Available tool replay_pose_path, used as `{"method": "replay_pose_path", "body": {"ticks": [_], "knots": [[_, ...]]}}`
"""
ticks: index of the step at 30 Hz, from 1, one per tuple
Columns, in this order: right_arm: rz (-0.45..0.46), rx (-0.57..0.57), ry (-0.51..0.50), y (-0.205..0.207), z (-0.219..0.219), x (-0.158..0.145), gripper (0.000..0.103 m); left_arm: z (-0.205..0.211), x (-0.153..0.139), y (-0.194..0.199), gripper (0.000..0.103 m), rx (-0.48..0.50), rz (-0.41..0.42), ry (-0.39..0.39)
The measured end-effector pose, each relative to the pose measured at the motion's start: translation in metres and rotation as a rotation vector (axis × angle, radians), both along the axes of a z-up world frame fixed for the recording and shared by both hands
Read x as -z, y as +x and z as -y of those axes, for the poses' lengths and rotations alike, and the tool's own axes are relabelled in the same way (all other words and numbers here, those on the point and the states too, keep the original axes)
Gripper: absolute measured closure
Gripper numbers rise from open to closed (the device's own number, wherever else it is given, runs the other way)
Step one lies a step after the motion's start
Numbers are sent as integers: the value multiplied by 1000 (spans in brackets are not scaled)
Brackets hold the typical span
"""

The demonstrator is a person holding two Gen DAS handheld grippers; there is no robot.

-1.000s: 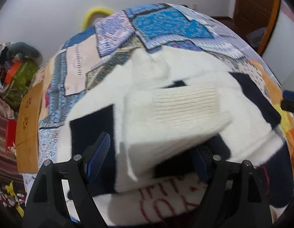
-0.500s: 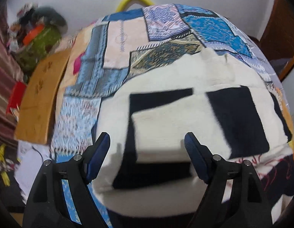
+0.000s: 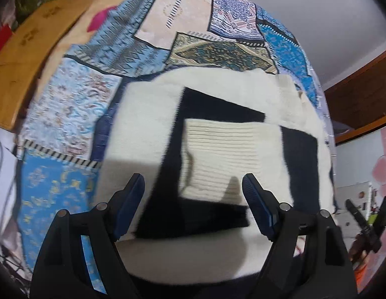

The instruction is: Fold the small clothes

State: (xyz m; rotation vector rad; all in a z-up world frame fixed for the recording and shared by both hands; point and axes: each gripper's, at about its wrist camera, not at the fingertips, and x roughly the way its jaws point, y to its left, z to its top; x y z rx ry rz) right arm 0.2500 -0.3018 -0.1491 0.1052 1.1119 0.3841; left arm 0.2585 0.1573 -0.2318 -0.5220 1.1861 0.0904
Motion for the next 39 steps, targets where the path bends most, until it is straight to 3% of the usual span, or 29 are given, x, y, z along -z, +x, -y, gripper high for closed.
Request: {"method": "replay_pose_path", "body": {"ticks": [8,10,16,18,20,26,35,39], "knots": [[-17,11,-3,-1,5,4,57,0,11,15,23,-7,10,-66],[-18,9,-1,-1,5,4,57,1,12,16,28,-8,15,-72],[-25,0,-1,0,1,7,57,7,12,22,62,13,18,-54],[-27,-5,-5,0,-1,7,57,8,11,24,80,20,12,-26],[-23,-10,-13,1,-3,4,57,10,9,25,91,26,16,-11],[13,-13,-15,1,-6,-7,57,13,-23,16,95,-1,114,90],[27,-25,-26,0,-12,-10,57,22,-118,-2,96,1,349,241],[21,-31,-6,0,-18,-11,57,16,-147,-6,96,-8,414,255]]}}
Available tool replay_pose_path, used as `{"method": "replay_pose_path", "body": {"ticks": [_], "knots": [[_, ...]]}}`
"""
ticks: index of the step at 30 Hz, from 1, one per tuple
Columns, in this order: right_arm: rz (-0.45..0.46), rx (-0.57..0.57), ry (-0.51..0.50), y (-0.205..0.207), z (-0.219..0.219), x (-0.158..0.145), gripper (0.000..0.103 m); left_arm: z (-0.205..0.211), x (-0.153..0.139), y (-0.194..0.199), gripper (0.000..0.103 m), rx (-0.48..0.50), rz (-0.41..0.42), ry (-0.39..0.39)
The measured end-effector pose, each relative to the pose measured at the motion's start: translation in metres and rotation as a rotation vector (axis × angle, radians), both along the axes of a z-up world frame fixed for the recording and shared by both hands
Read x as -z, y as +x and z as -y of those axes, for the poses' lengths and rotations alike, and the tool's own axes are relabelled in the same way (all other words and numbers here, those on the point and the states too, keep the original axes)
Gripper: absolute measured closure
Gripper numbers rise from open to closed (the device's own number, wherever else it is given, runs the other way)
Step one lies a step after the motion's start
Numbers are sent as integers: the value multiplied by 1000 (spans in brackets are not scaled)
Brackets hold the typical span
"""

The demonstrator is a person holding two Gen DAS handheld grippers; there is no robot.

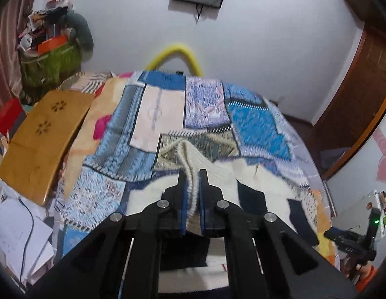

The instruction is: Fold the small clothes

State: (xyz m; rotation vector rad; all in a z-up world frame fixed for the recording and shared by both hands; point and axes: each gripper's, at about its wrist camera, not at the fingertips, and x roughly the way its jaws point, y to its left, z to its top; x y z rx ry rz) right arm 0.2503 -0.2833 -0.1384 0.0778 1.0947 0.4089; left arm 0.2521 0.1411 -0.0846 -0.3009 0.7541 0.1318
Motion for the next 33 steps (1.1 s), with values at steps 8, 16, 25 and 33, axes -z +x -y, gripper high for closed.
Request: {"method": "replay_pose_path", "body": {"ticks": [8,16,25,33], "knots": [[-1,-38,10,1,-21,2,57,-19,20,-2,96,-46,-53,43],[-34,-71,-6,2,-40,14,57,-47,95,-3,96,-91,-210,-32],[-67,-73,-30,4,-48,28,57,-55,153,-7,94,-84,-340,-118],[-62,-70,-49,-1,-50,29,46,-54,151,-10,63,-98,-370,-56]]}}
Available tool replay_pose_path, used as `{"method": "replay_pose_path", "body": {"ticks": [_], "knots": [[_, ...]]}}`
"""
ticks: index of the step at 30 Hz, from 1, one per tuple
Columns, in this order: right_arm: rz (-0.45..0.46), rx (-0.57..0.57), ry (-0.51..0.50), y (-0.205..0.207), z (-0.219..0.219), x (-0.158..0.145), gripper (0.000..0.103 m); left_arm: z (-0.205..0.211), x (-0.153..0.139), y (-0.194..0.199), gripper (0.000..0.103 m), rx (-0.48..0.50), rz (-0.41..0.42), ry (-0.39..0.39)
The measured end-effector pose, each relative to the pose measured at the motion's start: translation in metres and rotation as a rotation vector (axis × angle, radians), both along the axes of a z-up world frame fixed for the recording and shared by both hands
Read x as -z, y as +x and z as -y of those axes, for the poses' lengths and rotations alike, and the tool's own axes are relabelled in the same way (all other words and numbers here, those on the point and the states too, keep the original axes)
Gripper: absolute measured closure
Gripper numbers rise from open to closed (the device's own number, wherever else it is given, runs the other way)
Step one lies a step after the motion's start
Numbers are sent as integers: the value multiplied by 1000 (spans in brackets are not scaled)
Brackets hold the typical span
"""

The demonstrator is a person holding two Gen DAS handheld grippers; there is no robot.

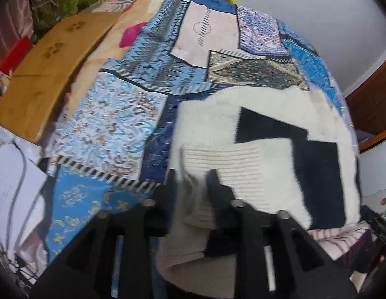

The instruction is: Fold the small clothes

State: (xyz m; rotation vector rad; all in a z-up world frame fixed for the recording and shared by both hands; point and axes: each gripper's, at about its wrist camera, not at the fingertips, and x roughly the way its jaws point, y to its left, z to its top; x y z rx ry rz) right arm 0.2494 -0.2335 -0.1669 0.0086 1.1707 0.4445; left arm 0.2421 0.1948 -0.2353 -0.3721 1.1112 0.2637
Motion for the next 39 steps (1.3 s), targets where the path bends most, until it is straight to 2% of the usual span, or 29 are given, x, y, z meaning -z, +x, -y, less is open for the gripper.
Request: {"method": "replay_pose_path", "body": {"ticks": [3,7,12,17,22,31,39], "knots": [[-1,5,-1,-3,1,-1,41,0,-2,-5,53,10,-11,30],[-4,-15,-18,-9,0,-5,37,-3,-6,-15,49,15,-18,25],[23,-14,-18,-22,5,-16,37,1,-20,-33,43,13,-10,100],[39,-3,-2,-37,14,-27,37,5,-26,-52,38,17,-6,97],[34,8,-1,-50,22,-28,36,11,-21,-71,37,22,-20,61],[-35,34,61,-74,33,-6,36,33,1,-93,37,53,-75,10],[-53,58,133,-83,36,6,36,45,11,-104,37,60,-67,-57]]}}
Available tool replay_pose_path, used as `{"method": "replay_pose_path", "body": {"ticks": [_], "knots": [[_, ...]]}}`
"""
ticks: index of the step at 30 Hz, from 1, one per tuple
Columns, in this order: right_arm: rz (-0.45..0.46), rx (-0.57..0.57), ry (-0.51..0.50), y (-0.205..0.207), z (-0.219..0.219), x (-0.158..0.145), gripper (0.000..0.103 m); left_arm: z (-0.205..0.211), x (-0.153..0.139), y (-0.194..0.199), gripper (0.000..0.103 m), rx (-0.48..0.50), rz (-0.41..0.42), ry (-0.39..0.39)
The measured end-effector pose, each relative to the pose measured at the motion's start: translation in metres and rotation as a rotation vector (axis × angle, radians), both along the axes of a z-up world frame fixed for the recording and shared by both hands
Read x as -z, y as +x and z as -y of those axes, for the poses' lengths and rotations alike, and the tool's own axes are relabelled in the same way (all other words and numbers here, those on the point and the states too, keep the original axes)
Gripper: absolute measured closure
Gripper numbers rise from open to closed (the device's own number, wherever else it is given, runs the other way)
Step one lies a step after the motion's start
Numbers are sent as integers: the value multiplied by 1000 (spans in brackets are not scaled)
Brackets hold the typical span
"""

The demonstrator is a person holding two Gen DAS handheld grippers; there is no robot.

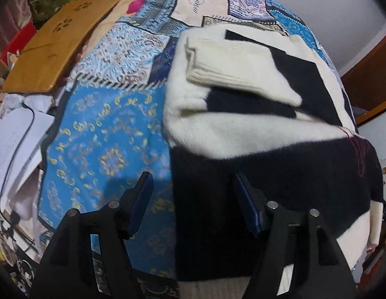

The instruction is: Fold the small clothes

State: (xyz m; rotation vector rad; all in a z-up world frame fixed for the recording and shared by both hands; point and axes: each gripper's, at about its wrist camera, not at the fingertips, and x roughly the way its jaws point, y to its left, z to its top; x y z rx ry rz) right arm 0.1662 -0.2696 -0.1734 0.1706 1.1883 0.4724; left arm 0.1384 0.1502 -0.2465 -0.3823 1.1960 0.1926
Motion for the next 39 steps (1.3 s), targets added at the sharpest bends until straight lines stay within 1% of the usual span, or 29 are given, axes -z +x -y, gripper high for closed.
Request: {"method": "replay_pose_path", "body": {"ticks": [2,4,5,6,8,10,11,12,13,14,15,19,22,25,30,36,38,39], "knots": [[-12,5,26,0,1,3,39,2,0,-1,37,4,5,-3],[-18,1,50,-1,0,3,45,4,-1,-3,42,13,11,-19],[-18,-1,56,-2,0,3,47,4,-1,-3,47,15,15,-31],[-17,-5,60,-2,0,3,51,4,-1,-4,53,18,19,-51],[-7,-14,62,-4,-2,1,56,5,-2,-5,56,20,23,-64],[-3,-27,74,-5,-3,0,70,9,-4,-6,63,34,33,-59],[5,-26,77,-6,-4,-1,73,11,-6,-6,71,45,38,-57],[8,-25,75,-5,-4,-1,81,14,-9,-6,79,60,46,-50],[18,-24,65,-5,-5,-2,89,16,-11,-6,83,67,51,-43],[27,-22,54,-5,-5,-3,92,18,-13,-6,90,75,57,-32],[36,-21,43,-4,-6,-4,94,20,-17,-6,91,83,65,-17],[77,-22,15,-1,-5,-11,96,19,-37,-9,95,75,131,51],[116,-4,-5,4,0,-20,96,8,-51,-7,96,37,172,78],[147,23,-24,13,9,-28,96,-5,-59,-5,96,3,193,91],[157,28,-47,23,11,-28,96,-17,-54,10,96,-12,180,107],[119,-2,-94,23,-1,-12,95,-17,-29,19,95,-6,116,94],[105,-11,-88,22,-1,-11,94,-16,-24,18,94,-3,98,86],[103,-8,-86,22,0,-12,93,-15,-23,17,88,-1,90,80]]}}
